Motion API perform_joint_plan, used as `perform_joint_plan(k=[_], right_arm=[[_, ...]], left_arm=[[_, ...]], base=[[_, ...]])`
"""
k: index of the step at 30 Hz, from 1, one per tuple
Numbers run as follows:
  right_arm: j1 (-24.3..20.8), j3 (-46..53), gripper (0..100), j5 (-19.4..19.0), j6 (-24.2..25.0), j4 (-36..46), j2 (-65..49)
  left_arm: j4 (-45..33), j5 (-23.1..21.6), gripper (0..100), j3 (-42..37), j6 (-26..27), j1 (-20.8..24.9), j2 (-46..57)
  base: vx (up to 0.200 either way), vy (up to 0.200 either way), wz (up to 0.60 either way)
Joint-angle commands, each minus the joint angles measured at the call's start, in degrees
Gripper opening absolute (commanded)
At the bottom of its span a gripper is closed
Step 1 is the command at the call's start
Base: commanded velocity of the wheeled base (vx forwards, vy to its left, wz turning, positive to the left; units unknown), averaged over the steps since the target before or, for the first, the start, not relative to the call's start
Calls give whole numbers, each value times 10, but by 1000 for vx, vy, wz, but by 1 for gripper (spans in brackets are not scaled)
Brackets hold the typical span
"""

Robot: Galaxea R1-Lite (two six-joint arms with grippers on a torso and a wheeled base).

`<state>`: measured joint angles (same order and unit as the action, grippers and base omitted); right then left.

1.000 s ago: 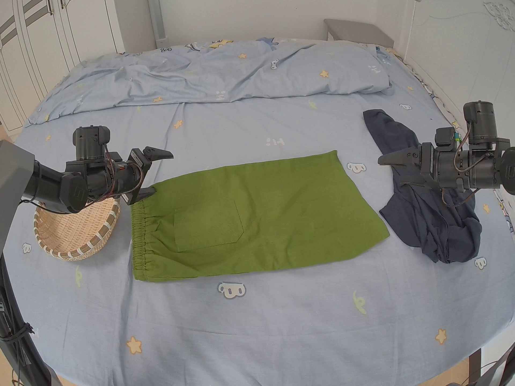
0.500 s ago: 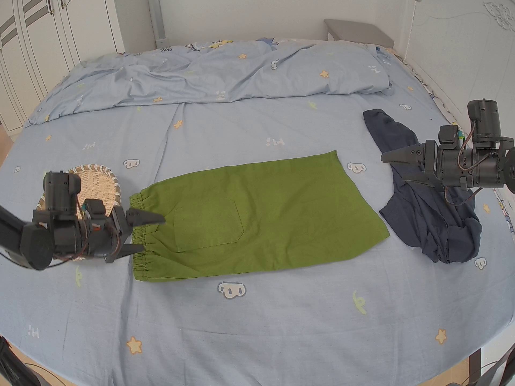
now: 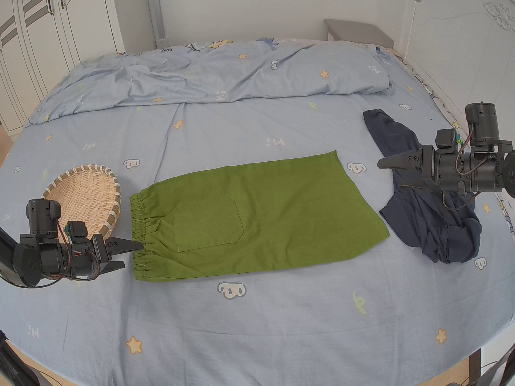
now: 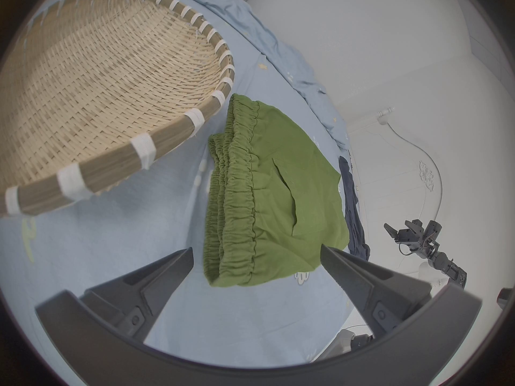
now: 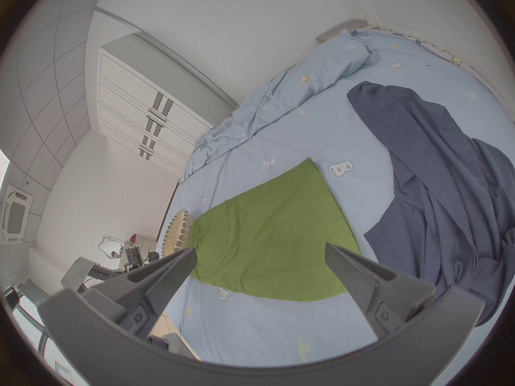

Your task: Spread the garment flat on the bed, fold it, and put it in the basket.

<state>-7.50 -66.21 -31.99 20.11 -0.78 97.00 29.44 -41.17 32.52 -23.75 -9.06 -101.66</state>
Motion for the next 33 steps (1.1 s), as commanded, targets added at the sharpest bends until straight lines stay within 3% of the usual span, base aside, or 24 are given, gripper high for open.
perform_joint_plan(k=[1, 19, 33], right_arm=[[-7, 3, 100, 0, -2, 0, 5], [-8, 5, 100, 1, -3, 0, 7], [-10, 5, 100, 1, -3, 0, 8]], left_arm=[[2, -1, 100, 24, 0, 7, -49], [3, 0, 100, 71, 1, 17, -96], [64, 7, 100, 76, -3, 49, -144]], base=[[0, 0, 0], [0, 0, 0], [0, 0, 0]])
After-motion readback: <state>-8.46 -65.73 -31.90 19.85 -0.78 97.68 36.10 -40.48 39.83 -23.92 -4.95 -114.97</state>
